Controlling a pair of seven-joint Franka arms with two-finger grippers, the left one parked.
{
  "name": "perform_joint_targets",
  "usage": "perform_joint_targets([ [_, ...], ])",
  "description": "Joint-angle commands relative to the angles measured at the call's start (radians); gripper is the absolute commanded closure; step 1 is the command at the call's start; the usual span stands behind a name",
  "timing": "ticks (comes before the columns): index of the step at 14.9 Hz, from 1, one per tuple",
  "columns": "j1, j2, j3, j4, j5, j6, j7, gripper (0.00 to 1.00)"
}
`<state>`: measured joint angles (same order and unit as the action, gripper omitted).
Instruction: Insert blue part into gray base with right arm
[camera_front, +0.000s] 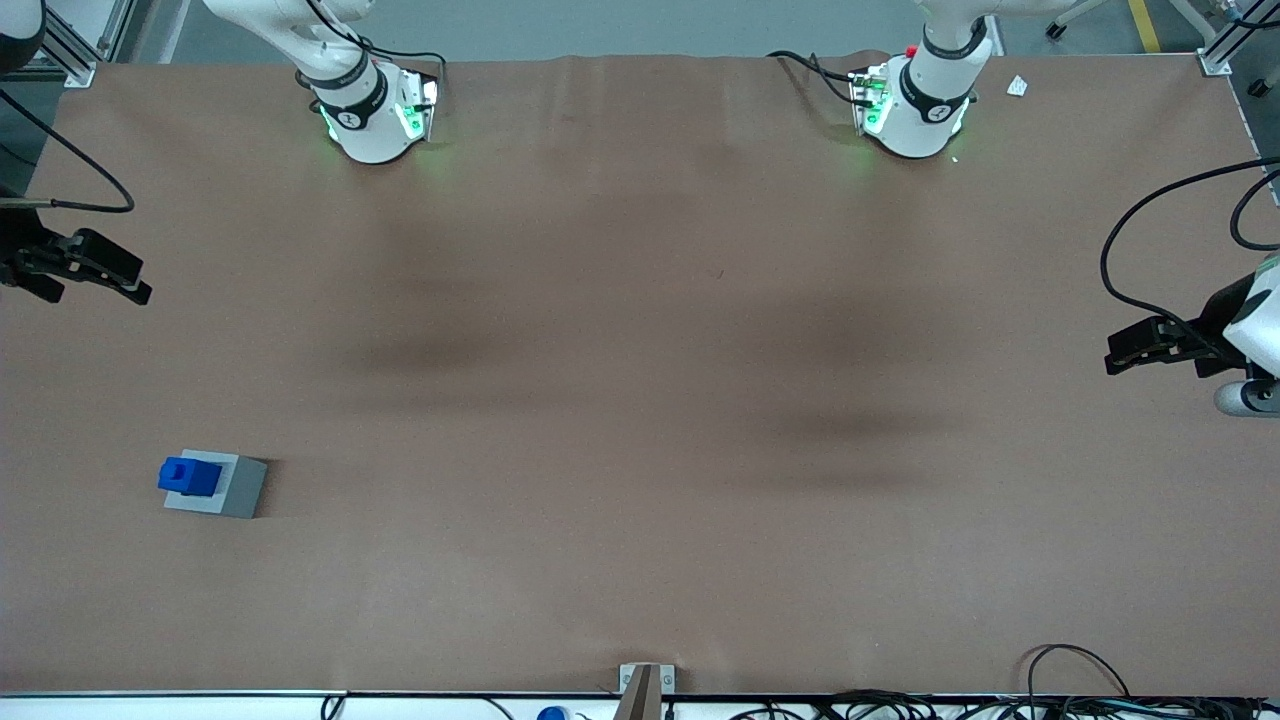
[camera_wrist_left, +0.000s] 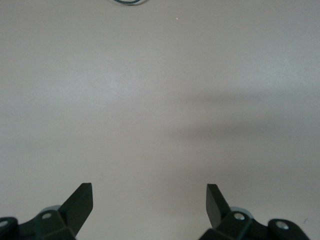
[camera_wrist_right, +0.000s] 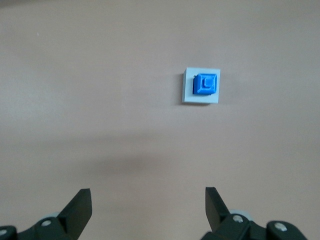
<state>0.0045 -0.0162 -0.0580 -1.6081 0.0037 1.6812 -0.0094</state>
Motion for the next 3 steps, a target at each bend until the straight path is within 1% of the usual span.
perform_joint_targets([
  [1, 0.005, -0.016, -0.002, 0.037, -0.027, -0.003, 0.008, 0.0],
  [3, 0.02, -0.014, -0.002, 0.039, -0.036, 0.002, 0.011, 0.0],
])
